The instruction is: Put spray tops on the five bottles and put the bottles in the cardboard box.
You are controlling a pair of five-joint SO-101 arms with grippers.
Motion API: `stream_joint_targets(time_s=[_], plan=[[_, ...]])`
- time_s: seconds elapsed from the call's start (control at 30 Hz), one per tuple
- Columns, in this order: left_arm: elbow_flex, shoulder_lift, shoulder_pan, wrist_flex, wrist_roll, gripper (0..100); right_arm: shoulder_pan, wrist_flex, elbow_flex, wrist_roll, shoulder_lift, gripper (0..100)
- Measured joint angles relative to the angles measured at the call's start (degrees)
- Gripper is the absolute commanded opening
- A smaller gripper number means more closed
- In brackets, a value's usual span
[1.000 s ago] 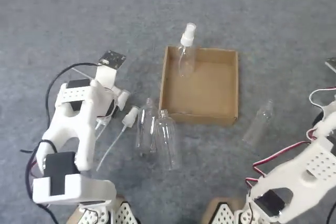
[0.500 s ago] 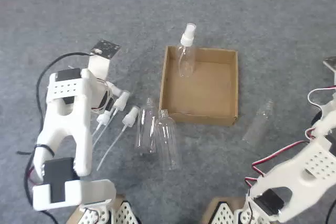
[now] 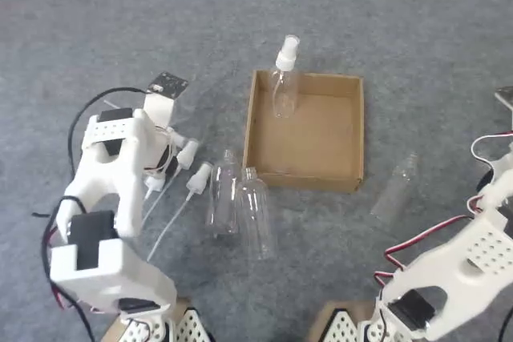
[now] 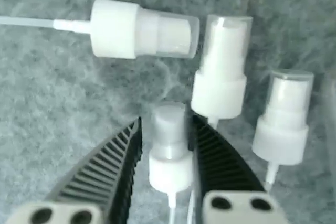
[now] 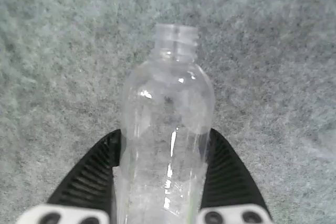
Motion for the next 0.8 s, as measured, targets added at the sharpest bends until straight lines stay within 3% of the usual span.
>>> stream_joint_targets(time_s=[0.4,0.8], plan=[[0.09,-1.85,0.00,1.49,0.09,1,0.00,0.00,0.00,0.00,0.00,0.6],[10.29,-38.95,0.00,11.52,5.10,1,-1.41,-0.70,7.38,-2.90,-12.84,0.6]])
